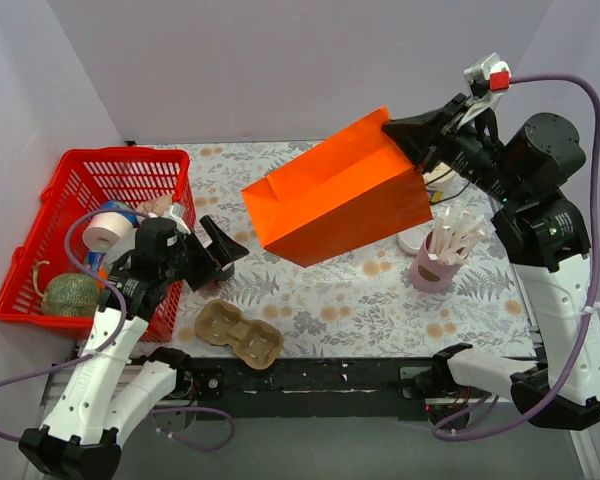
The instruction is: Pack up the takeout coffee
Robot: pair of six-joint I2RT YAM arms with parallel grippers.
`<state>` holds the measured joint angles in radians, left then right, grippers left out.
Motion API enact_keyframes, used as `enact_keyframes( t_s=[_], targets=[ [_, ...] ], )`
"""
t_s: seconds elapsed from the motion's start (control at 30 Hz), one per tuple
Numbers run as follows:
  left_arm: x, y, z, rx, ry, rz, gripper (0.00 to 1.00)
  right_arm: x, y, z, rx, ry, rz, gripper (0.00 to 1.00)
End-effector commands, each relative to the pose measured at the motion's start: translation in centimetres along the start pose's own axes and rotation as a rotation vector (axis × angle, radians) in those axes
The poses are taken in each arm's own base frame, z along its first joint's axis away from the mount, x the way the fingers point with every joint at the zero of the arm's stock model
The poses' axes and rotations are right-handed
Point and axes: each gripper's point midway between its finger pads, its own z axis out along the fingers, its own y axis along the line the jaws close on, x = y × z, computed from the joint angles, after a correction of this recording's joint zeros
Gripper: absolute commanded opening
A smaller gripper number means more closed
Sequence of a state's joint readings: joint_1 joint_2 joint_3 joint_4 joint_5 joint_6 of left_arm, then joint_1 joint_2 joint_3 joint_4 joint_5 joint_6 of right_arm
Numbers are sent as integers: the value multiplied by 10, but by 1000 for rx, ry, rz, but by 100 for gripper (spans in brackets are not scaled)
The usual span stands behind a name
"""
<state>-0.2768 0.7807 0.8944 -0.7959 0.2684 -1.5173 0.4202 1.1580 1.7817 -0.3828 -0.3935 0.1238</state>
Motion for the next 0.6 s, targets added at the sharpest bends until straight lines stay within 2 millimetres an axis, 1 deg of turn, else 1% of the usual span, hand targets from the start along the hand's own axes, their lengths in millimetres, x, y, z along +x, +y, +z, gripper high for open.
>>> enact_keyframes(
  t_s=[0.0, 0.03, 0.07, 0.1, 0.17, 0.2, 0.23, 0.33, 0.4, 0.43, 0.47, 0.53, 0.57],
  targets=[
    [-9, -2, -17, -16, -65, 17, 98, 25, -4, -21, 152, 20, 224, 1],
    [-11, 1, -17, -31, -74, 12, 98, 32, -5, -25, 171, 23, 245, 1],
    [-11, 2, -16, -39, -75, 9, 98, 30, 1, -35, 172, 4, 270, 1],
    [-9, 5, -16, -49, -68, 7, 98, 46, -1, -36, 179, 34, 282, 1],
    [-8, 7, -13, -60, -56, 2, 98, 57, -2, -46, 220, 59, 308, 1],
    [-7, 8, -13, -64, -51, 3, 98, 72, -3, -48, 231, 111, 322, 1],
    [-6, 9, -12, -68, -46, 2, 98, 79, -3, -49, 236, 137, 332, 1],
    [-6, 11, -11, -75, -46, -1, 98, 105, 4, -40, 197, 226, 372, 1],
    [-5, 12, -10, -77, -45, 0, 98, 122, 10, -30, 180, 278, 382, 1],
    [-5, 14, -10, -83, -48, 4, 98, 131, 6, -29, 212, 304, 382, 1],
    [-5, 17, -9, -96, -47, 2, 98, 141, 6, -24, 219, 338, 386, 1],
    [-4, 23, -6, -122, -40, 4, 98, 151, 1, -21, 256, 358, 392, 1],
    [-3, 24, -5, -126, -35, 9, 98, 158, 2, -15, 256, 369, 406, 1]
  ],
)
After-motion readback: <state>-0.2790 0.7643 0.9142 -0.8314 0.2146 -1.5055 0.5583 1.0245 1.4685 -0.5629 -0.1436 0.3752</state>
